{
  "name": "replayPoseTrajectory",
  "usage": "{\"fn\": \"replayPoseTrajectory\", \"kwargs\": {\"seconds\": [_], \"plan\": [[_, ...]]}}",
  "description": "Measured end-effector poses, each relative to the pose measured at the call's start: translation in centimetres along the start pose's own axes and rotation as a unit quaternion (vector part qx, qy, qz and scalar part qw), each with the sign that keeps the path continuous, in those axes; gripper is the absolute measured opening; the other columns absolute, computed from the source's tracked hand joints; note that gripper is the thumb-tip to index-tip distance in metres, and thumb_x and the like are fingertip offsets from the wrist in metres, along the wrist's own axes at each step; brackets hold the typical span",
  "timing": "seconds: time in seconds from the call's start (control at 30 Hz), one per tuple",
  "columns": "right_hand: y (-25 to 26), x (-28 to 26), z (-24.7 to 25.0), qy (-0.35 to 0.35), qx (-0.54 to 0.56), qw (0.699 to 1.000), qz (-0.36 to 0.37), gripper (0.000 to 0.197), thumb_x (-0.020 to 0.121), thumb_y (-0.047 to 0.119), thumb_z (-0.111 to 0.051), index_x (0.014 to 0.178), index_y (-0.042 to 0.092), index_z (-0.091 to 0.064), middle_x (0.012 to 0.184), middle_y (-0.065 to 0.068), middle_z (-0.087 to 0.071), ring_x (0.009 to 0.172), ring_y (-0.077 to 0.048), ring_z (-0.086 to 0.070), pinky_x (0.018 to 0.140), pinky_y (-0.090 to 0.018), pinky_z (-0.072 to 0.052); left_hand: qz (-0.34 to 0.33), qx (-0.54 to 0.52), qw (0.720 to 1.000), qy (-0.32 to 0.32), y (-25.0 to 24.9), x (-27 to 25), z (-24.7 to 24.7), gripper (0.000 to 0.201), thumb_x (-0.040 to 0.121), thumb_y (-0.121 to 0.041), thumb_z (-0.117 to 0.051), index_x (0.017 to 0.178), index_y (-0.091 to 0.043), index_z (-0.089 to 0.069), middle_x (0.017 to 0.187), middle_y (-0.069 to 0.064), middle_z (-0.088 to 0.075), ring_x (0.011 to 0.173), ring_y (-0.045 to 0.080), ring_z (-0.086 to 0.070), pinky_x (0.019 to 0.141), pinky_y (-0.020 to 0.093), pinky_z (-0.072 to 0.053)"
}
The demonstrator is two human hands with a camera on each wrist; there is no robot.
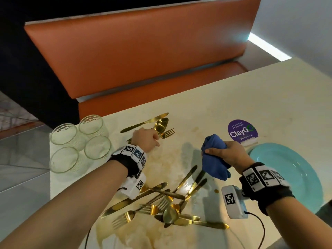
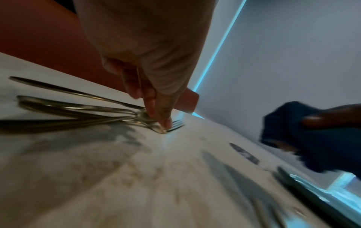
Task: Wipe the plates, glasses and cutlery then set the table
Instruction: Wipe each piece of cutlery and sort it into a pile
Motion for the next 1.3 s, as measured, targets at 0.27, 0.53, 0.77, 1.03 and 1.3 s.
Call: {"fn": "replayPoseTrajectory", "kwargs": {"seconds": [0.27,0.53,0.77,1.03,1.3], "plan": [[-0.5,-3.1,-1.1,-0.007,0.044,0.999,-0.012,0.035,0.072,0.034,-0.077,0.081,0.003,-0.063,0.086,-0.019,-0.069,0.082,-0.034,-0.065,0.076,-0.043,-0.055,-0.137,0.117,0.961,0.212,-2.3,-9.1,-5.5,0.029,0.075,-0.021,-0.075,0.104,-0.022,-0.071,0.105,-0.001,-0.068,0.102,0.017,-0.060,0.086,0.028,-0.047],[-2.5,-6.6,-2.1,0.031,0.091,0.995,-0.023,0.040,0.083,0.039,-0.064,0.089,0.000,-0.063,0.089,-0.022,-0.067,0.074,-0.028,-0.060,0.066,-0.034,-0.048,-0.134,0.131,0.962,0.199,-2.3,-10.9,-5.6,0.023,0.090,-0.016,-0.057,0.109,-0.017,-0.069,0.117,0.008,-0.060,0.107,0.026,-0.057,0.090,0.031,-0.045],[-1.6,-9.0,-4.3,0.088,0.131,0.987,0.002,0.046,0.089,0.049,-0.048,0.083,0.005,-0.061,0.080,-0.013,-0.061,0.072,-0.025,-0.055,0.065,-0.031,-0.043,-0.033,-0.179,0.979,0.086,-3.5,-9.8,-0.3,0.005,0.083,-0.019,-0.068,0.085,-0.016,-0.067,0.097,0.003,-0.066,0.087,0.014,-0.057,0.079,0.026,-0.044],[1.8,-9.2,-8.8,0.108,0.043,0.991,0.065,0.038,0.076,0.047,-0.070,0.093,0.014,-0.064,0.096,-0.009,-0.069,0.088,-0.025,-0.065,0.078,-0.036,-0.055,0.007,-0.376,0.926,0.019,-6.9,-10.5,1.8,0.023,0.081,-0.014,-0.070,0.066,-0.024,-0.057,0.100,0.006,-0.069,0.096,0.021,-0.062,0.091,0.036,-0.050],[2.0,-9.8,-9.3,0.112,0.114,0.987,0.012,0.023,0.081,0.028,-0.070,0.092,0.009,-0.062,0.091,-0.011,-0.066,0.083,-0.028,-0.062,0.074,-0.034,-0.052,0.040,-0.456,0.889,-0.004,-6.3,-11.1,2.0,0.021,0.083,-0.012,-0.069,0.067,-0.020,-0.057,0.087,0.001,-0.063,0.086,0.016,-0.057,0.079,0.027,-0.045]]}}
Point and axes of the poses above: each hand's wrist, its own x-axis towards the middle knuckle, its own z-axis out of the back of the hand, y = z × x, the point moved 4 cm from there along x, towards the middle knuckle
